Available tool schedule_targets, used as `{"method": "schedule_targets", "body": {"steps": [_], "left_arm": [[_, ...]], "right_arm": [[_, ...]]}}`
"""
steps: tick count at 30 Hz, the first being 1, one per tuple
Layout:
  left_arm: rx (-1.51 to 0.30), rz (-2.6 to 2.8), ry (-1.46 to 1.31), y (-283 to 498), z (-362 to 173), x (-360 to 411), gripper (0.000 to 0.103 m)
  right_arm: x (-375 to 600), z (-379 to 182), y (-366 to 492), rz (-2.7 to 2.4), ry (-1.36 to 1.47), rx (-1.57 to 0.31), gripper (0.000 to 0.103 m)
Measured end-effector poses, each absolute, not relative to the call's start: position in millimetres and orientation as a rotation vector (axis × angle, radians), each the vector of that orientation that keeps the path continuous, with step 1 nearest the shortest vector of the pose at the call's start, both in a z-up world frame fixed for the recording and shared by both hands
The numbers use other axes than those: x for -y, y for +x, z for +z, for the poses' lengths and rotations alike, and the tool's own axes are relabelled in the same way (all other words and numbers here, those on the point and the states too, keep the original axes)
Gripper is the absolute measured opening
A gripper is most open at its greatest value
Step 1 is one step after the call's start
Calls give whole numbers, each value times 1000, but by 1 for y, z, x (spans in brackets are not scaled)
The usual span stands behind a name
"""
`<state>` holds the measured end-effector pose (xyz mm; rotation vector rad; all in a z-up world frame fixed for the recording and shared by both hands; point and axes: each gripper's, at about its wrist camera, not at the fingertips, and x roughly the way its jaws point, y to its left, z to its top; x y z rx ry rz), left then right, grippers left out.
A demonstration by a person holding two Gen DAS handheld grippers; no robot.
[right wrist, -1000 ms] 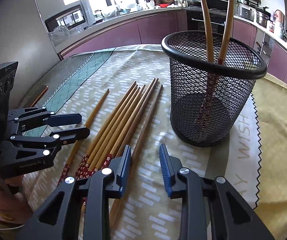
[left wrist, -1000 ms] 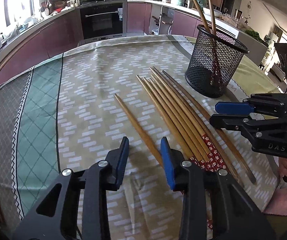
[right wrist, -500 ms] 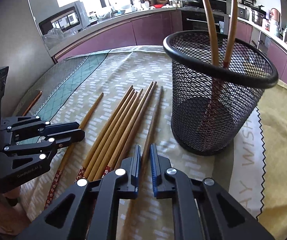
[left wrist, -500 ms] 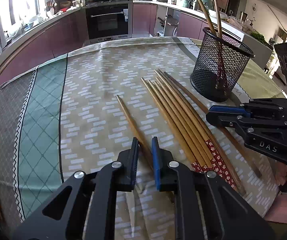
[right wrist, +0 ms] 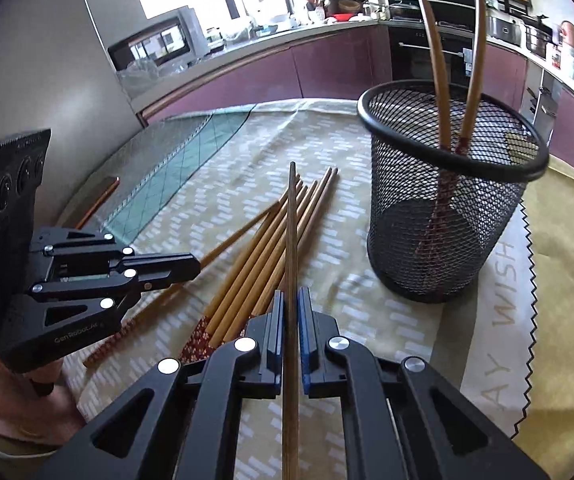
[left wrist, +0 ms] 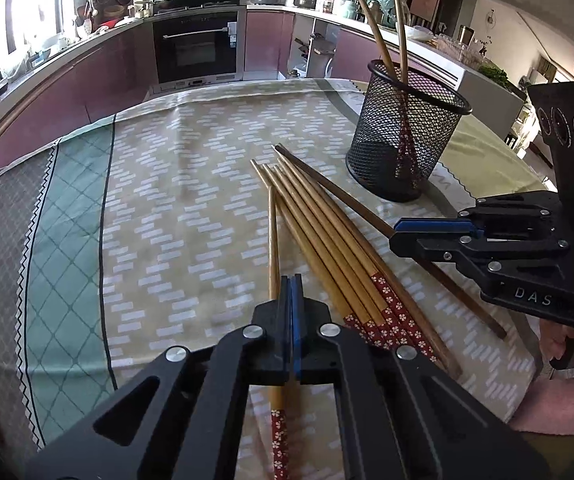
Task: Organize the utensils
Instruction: 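Raise the held chopstick upright over the mesh cup with the right gripper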
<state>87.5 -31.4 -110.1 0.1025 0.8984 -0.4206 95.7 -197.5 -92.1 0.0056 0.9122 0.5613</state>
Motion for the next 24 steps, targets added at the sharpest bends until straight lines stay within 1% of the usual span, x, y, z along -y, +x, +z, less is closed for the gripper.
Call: {"method": "schedule_targets", "body": {"steps": [3, 4, 6, 7, 14, 15, 16, 20, 24], "left_arm": [[-881, -425, 112, 85, -108, 29, 9], [-876, -420, 119, 85, -108, 29, 14], [-881, -397, 134, 87, -110, 28, 19], [-887, -395, 141, 88, -112, 28, 20], [-906, -394, 181, 93, -120, 35, 19], [-906, -390, 176, 94, -120, 35, 12], [-907, -387, 174, 94, -119, 35, 8], [-903, -377, 157, 92, -116, 35, 8], [-869, -411, 119, 88, -100, 30, 8]], "right_arm": [[194, -95, 98, 562, -16, -929, 6], [193, -96, 99, 563, -20, -935, 6], [190, -98, 102, 557, -34, -944, 8], [188, -98, 103, 553, -40, -944, 8], [181, -100, 114, 548, -49, -939, 8], [181, -99, 114, 549, -49, -937, 7], [181, -98, 114, 548, -46, -933, 7], [189, -90, 107, 552, -19, -895, 6], [201, -72, 97, 569, 17, -834, 6]]}}
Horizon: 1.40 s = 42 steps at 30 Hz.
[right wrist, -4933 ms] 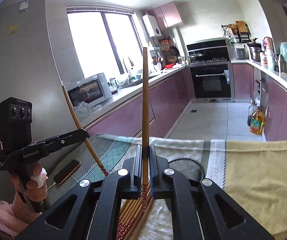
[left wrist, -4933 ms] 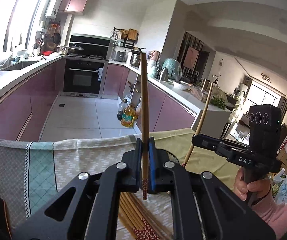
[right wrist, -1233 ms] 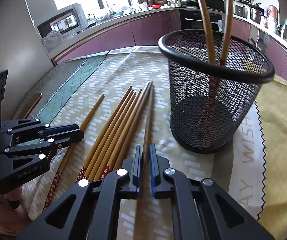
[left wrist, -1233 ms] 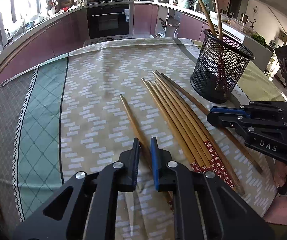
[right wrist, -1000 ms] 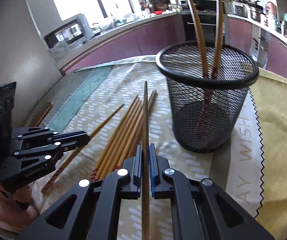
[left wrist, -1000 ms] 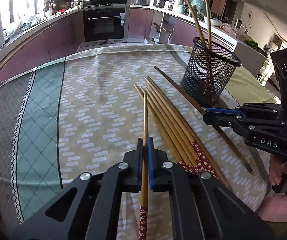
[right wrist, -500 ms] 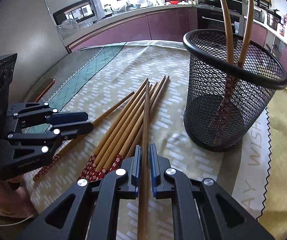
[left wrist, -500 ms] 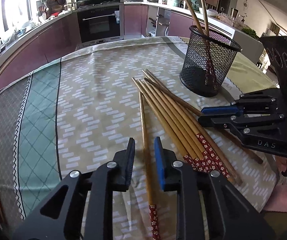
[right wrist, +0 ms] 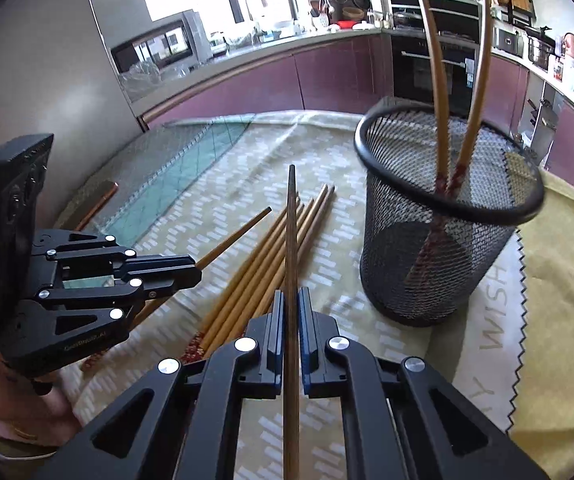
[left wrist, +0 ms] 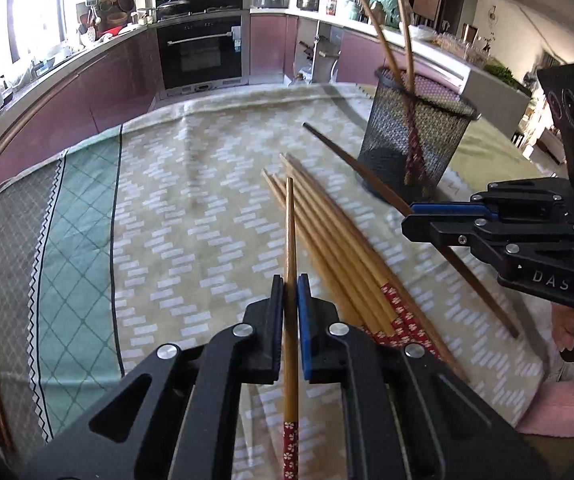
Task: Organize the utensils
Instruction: 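Raise the held chopstick upright over the mesh cup with the right gripper, then lower the chopstick into the mesh cup and release it from the right gripper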
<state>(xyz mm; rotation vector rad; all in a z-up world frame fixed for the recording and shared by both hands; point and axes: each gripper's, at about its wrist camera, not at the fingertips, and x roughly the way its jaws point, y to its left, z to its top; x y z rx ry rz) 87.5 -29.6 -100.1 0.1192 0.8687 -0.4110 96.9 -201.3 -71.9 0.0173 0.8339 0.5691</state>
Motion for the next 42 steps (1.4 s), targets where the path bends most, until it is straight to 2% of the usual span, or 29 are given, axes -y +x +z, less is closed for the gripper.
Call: {"method": "schedule_targets", "body": {"steps": [23, 35, 42], "left_arm": [[-528, -630, -92, 71, 43, 6, 7], [-456, -678, -128, 104, 81, 46, 7], [-450, -666, -113, 122, 87, 74, 7]], "right_arm": [[275, 20, 77, 573, 178, -533, 6], [303, 64, 94, 522, 157, -419, 6], [309, 69, 107, 493, 151, -393, 6]]}}
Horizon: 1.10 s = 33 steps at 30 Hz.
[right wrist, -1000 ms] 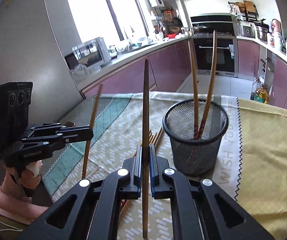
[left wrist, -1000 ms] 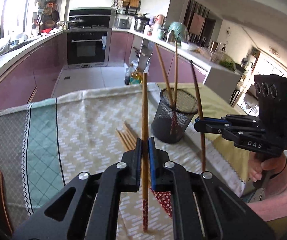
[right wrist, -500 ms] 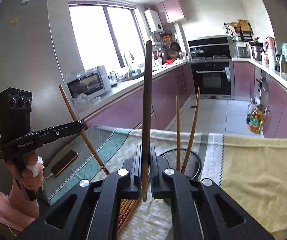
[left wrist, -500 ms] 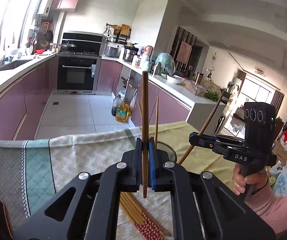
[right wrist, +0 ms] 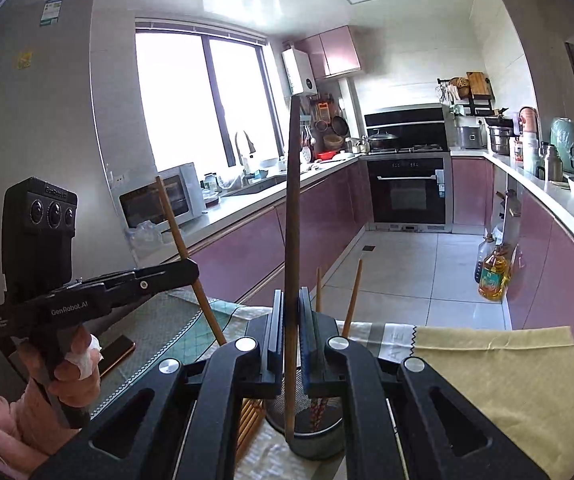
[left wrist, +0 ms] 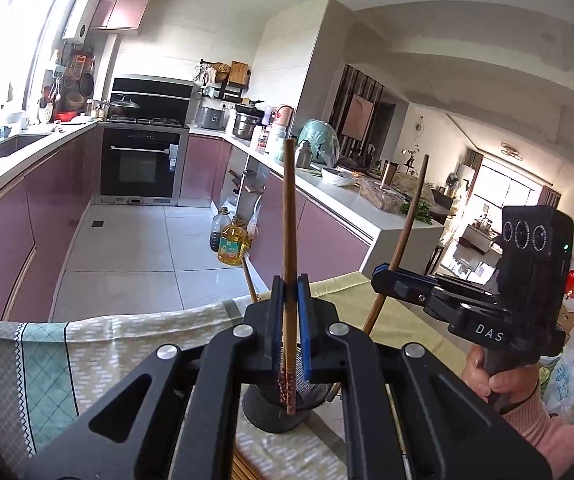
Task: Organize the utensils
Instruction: 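Lower the chopstick into the mesh cup and release it from the right gripper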
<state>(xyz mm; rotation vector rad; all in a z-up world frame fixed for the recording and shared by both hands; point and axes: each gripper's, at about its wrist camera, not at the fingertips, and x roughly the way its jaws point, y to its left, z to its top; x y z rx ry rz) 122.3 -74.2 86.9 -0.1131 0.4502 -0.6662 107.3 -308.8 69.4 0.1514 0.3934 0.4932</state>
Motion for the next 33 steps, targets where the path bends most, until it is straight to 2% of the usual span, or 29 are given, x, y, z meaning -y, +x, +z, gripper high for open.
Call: {"method": "schedule_targets", "body": {"steps": [14, 27, 33], "left_arm": [[-444, -687, -117, 139, 92, 94, 7], [-680, -676, 45, 171, 25, 121, 8], [-724, -643, 36, 189, 3, 121, 8]], "right_arm": [[307, 39, 131, 484, 153, -491, 6], [295, 6, 153, 488, 127, -667, 6], [294, 0, 162, 476, 142, -686, 6]]}}
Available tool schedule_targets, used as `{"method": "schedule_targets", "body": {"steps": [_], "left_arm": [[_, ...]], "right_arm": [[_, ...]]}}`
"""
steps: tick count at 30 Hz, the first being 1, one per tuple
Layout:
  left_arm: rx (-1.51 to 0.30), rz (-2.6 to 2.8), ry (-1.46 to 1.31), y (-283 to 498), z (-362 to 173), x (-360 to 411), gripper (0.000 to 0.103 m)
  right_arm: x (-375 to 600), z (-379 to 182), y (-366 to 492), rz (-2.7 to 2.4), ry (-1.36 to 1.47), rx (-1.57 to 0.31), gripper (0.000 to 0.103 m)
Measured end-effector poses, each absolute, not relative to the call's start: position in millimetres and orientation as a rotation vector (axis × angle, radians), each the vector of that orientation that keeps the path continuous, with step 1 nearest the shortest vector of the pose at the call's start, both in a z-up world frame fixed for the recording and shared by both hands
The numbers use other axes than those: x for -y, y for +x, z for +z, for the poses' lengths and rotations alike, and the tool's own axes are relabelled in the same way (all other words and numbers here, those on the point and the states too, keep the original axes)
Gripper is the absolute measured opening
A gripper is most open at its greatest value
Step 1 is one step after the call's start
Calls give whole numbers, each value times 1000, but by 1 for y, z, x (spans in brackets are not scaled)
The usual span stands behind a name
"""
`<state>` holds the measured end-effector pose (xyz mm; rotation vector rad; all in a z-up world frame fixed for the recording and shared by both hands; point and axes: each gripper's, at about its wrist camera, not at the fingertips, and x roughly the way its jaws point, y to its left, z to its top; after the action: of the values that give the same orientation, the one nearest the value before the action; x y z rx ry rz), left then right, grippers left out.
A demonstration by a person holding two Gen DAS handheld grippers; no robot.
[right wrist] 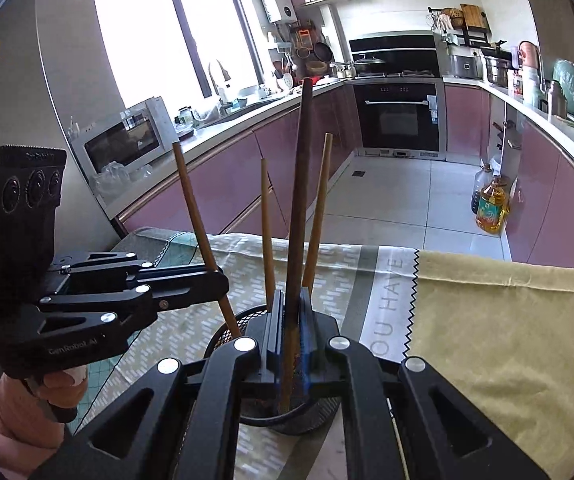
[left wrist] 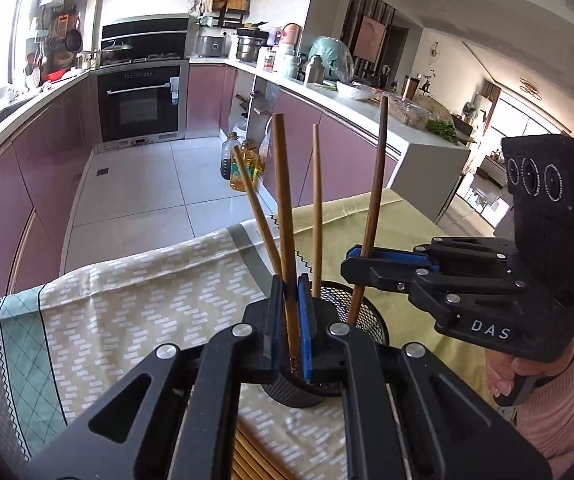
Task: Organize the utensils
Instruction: 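Lower the chopstick into the mesh cup and release it from the right gripper, then return the right gripper to the chopsticks and close on one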
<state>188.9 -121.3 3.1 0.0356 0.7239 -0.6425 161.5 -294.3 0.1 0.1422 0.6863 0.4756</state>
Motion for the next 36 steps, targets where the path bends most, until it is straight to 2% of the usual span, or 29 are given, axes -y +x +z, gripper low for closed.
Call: {"method": "schedule_targets", "body": {"steps": [8, 10, 12, 14, 16, 26, 36], "left_arm": [[-744, -621, 10, 196, -2, 126, 9], [-742, -611, 2, 196, -4, 122, 15], [-734, -600, -4, 193, -4, 117, 17], [-715, -585, -4, 187, -3, 110, 23], [-683, -567, 5, 178, 0, 101, 32], [-614, -501, 32, 127, -6, 55, 47], [-816, -430, 106, 107, -80, 35, 49]], "right_arm": [[294, 0, 166, 460, 159, -683, 9], [296, 1, 165, 457, 169, -678, 10], [298, 2, 162, 453, 176, -669, 17], [300, 4, 158, 454, 178, -658, 17], [301, 7, 151, 459, 185, -646, 18], [290, 19, 96, 635, 178, -579, 28], [232, -55, 90, 692, 117, -823, 30]]}}
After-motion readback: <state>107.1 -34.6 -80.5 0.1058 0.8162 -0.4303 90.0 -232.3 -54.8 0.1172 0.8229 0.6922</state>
